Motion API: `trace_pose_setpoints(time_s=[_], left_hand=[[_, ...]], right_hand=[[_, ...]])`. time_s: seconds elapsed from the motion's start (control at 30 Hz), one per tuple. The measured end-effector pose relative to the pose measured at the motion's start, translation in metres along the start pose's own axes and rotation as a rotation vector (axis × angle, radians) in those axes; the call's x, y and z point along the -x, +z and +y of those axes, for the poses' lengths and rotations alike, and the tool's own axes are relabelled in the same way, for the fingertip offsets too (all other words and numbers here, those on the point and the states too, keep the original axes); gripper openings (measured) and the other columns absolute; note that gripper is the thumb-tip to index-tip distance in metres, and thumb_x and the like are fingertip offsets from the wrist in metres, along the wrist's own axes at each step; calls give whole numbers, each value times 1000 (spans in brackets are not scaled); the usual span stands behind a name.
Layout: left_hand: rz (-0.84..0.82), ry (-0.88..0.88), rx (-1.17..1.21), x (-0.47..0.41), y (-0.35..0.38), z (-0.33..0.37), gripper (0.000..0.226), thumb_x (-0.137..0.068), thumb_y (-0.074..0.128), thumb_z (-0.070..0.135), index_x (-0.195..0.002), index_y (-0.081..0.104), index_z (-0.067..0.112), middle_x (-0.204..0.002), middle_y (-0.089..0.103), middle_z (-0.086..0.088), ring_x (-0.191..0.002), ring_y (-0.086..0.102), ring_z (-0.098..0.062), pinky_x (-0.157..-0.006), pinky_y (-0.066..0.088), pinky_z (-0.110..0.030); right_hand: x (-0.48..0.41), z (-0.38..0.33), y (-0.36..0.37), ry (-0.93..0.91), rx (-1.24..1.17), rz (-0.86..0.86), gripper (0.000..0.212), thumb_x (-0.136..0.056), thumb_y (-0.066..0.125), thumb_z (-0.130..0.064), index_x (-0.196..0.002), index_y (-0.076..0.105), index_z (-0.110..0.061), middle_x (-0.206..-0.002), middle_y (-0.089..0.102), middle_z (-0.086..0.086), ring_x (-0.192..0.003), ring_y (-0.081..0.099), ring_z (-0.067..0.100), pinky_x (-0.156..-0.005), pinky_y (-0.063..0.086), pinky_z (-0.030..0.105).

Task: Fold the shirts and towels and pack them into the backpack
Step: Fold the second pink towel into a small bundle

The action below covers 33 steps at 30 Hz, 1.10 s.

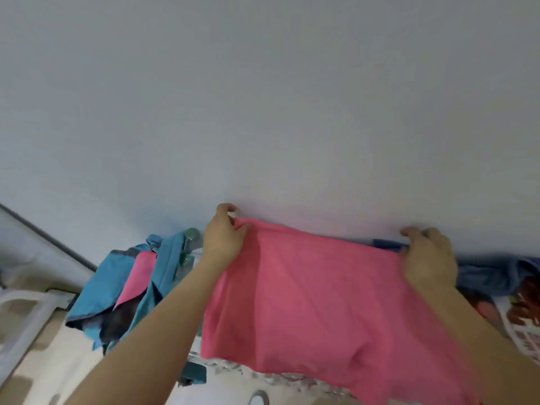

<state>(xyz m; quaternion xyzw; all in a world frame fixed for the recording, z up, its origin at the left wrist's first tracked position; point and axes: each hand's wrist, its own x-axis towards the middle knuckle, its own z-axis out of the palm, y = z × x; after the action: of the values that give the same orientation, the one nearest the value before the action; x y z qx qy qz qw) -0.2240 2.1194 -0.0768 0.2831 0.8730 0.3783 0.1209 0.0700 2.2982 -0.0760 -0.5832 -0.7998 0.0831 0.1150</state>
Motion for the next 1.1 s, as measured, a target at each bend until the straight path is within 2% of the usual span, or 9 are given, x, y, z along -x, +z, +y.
trace_pose_setpoints(time_s=[0.07,0.2,0.37,0.53,0.67,0.73,0.83,0.97,1.1], left_hand=[[17,60,-94,9,-1,-14,48,-83,67,26,-125,48,13,-108,55,-12,-100,54,-30,-82,41,-37],[-35,81,-305,62,-19,-46,36,-83,57,36,-112,58,14,-105,57,-10,-98,55,-32,-79,44,-40],[-122,-92,-407,100,-20,-59,33,-87,57,44,-108,55,19,-108,49,-2,-102,52,-25,-81,42,-36],[-78,-59,-233,102,-24,-61,13,-90,58,30,-89,55,18,-81,61,0,-79,60,-26,-65,39,-35],[-33,-121,71,103,-38,-74,17,-91,60,26,-93,44,33,-53,55,13,-50,50,-5,-53,33,-30],[-68,-87,104,105,-47,-78,23,-92,58,26,-98,41,40,-64,59,25,-55,53,-1,-53,35,-24],[-201,32,28,108,-61,-84,46,-88,43,13,-110,39,53,-92,61,32,-81,57,4,-71,42,-14],[-167,65,-126,108,-75,-100,46,-85,46,8,-115,59,41,-107,58,18,-95,60,-6,-81,47,-22],[-192,-17,-286,110,-86,-104,33,-95,47,25,-127,47,31,-100,48,9,-90,59,-21,-74,48,-34]], right_hand=[[9,-40,7,-169,-131,-80,33,-79,60,3,-111,67,-4,-103,59,25,-98,56,42,-86,47,45],[28,-133,31,-471,-299,-313,38,-80,60,0,-117,65,-7,-114,63,14,-106,59,29,-95,40,29],[28,-214,73,-582,-227,-446,44,-93,51,-18,-136,47,-10,-133,54,13,-122,50,28,-104,36,33],[23,-245,88,-621,-47,-534,41,-93,45,-16,-133,49,-23,-131,58,8,-117,55,30,-94,45,37],[12,-254,86,-613,4,-477,21,-88,50,-16,-103,64,-22,-109,67,6,-101,61,30,-84,51,38],[11,-259,85,-628,27,-475,17,-89,49,-16,-97,63,-21,-105,68,8,-97,62,30,-83,52,38],[13,-271,83,-652,-13,-409,13,-91,47,-18,-98,57,-16,-100,66,12,-92,62,34,-75,50,39],[21,-296,80,-728,-89,-282,9,-90,50,-17,-97,54,-14,-91,66,12,-83,61,35,-65,47,37],[33,-311,88,-815,-216,-280,9,-85,54,-8,-93,57,-12,-90,59,11,-81,56,32,-65,47,40]])
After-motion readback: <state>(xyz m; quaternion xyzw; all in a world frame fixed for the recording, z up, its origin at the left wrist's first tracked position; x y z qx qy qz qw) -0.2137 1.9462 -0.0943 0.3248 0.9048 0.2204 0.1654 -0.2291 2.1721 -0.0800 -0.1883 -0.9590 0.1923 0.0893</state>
